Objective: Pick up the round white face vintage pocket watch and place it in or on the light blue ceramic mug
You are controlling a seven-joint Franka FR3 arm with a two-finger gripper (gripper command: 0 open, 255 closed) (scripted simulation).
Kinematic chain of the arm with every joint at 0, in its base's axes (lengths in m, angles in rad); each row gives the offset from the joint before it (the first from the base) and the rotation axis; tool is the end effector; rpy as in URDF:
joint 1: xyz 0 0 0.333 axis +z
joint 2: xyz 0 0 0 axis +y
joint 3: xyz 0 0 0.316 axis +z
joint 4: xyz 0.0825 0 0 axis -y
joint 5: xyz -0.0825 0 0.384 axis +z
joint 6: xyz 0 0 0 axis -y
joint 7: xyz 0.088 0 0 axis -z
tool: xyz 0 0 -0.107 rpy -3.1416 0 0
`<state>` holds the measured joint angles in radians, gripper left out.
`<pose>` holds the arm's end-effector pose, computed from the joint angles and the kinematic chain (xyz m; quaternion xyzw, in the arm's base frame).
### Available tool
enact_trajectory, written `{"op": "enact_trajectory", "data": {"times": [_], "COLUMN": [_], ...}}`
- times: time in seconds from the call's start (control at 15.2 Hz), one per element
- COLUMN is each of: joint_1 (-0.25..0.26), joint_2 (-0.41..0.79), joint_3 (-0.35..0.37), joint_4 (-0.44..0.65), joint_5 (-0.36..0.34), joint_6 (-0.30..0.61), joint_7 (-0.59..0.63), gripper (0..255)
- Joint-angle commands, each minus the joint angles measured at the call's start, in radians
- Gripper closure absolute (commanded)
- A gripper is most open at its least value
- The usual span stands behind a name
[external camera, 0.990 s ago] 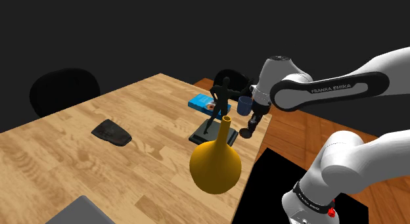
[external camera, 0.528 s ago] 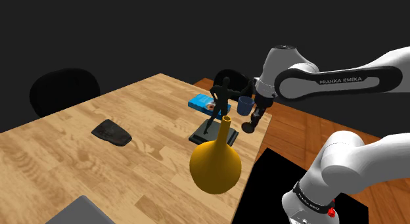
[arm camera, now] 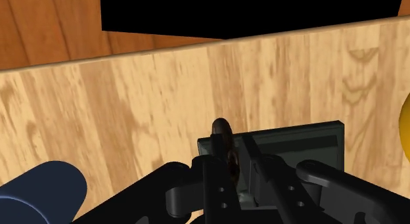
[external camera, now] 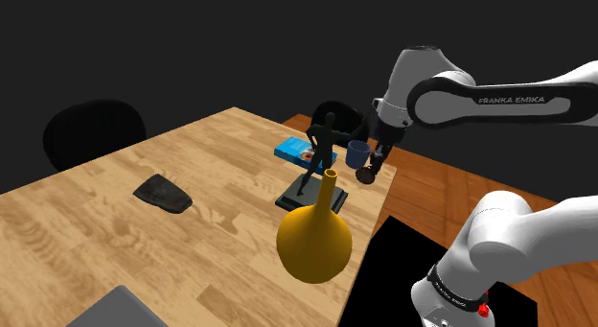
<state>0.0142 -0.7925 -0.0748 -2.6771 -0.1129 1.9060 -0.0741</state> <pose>0.3134 -0.0274 0.4678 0.9989 0.0356 0.0089 0.0274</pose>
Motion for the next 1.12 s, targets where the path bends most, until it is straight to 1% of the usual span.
{"op": "enact_trajectory", "data": {"times": [0.0, 0.79, 1.06], "joint_1": [0.002, 0.005, -0.022], "joint_2": [-0.002, -0.002, 0.098], "joint_3": [0.003, 0.011, -0.066], "joint_4": [0.025, 0.180, 0.267], "joint_5": [0.003, 0.013, -0.031], "joint_6": [-0.027, -0.183, -0.162], "joint_7": [0.000, -0.009, -0.091], "gripper": [255, 255, 255]}}
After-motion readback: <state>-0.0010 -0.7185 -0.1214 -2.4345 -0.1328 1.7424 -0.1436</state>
